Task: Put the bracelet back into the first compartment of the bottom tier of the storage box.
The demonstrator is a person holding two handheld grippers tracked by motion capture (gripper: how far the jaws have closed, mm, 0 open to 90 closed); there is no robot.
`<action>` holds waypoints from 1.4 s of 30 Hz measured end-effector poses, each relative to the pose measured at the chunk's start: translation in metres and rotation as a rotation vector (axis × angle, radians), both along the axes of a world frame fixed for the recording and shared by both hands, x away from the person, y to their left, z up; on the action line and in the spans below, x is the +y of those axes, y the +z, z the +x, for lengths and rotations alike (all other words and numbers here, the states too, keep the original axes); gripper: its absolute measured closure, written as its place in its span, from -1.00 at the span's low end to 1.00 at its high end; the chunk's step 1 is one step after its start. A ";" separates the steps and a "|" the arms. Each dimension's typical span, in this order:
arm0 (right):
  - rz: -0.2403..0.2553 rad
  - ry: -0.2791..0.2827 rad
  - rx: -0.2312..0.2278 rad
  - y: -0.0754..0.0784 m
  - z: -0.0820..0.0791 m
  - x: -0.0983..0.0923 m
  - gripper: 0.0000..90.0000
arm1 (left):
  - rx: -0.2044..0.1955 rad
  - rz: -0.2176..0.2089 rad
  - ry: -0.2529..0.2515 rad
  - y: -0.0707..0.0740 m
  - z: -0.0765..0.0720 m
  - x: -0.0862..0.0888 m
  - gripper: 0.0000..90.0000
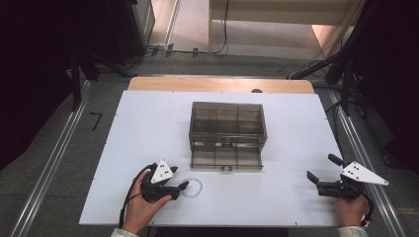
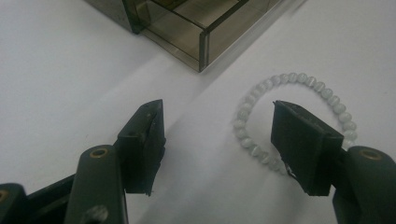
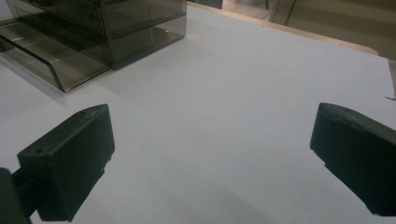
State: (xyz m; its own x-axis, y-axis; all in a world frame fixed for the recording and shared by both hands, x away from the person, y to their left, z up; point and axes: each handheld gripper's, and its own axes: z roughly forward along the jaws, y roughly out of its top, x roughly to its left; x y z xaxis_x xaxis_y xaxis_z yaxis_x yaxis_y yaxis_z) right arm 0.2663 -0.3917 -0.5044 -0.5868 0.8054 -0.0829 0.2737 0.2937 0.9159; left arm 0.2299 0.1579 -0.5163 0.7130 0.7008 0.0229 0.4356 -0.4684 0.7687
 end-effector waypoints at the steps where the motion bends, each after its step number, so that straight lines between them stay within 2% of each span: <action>1: -0.004 -0.009 0.009 0.000 0.002 0.000 -1.00 | 0.000 0.000 -0.001 0.000 0.000 0.000 -0.16; 5: -0.002 -0.045 0.040 0.000 0.005 0.000 -1.00 | 0.001 0.001 -0.002 0.000 0.000 0.000 -0.16; 10: -0.001 -0.056 0.027 0.000 0.004 0.000 -1.00 | 0.005 -0.004 -0.002 0.000 0.000 0.000 -0.16; 15: 0.053 -0.156 0.051 0.001 0.006 -0.004 -1.00 | 0.007 -0.003 -0.003 0.000 0.001 0.000 -0.17; 17: 0.070 -0.158 0.058 0.001 0.007 -0.006 -1.00 | 0.008 -0.003 -0.003 0.000 0.001 0.000 -0.17; 22: 0.028 -0.141 0.046 0.001 0.006 -0.002 -1.00 | 0.012 -0.002 -0.006 0.000 0.001 0.000 -0.16; 28: 0.057 -0.111 0.054 0.001 0.007 -0.005 -1.00 | 0.015 -0.005 -0.013 0.000 0.001 0.000 -0.01; 36: 0.040 -0.098 0.072 0.001 0.008 -0.003 -1.00 | 0.014 -0.006 -0.024 0.000 0.001 0.000 0.19; 38: 0.035 -0.100 0.075 0.001 0.009 -0.003 -1.00 | 0.010 -0.003 -0.035 0.000 0.000 -0.001 0.34; 39: 0.031 -0.100 0.075 0.001 0.009 -0.002 -1.00 | 0.008 -0.003 -0.043 0.000 0.000 -0.002 0.34; 40: 0.030 -0.100 0.071 0.000 0.009 -0.002 -1.00 | 0.004 0.001 -0.049 0.000 -0.001 -0.003 0.51; 41: 0.030 -0.099 0.069 0.000 0.008 -0.002 -1.00 | 0.004 0.002 -0.057 0.000 -0.001 -0.004 0.58; 42: 0.030 -0.099 0.069 0.000 0.008 -0.002 -1.00 | 0.007 0.001 -0.060 0.000 -0.001 -0.004 0.58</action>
State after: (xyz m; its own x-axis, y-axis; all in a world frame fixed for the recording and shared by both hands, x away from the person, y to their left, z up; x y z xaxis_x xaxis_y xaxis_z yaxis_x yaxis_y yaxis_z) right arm 0.2746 -0.3935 -0.5040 -0.5075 0.8614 -0.0198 0.3630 0.2346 0.9018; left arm 0.2285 0.1538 -0.5164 0.7539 0.6568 0.0190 0.4118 -0.4949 0.7652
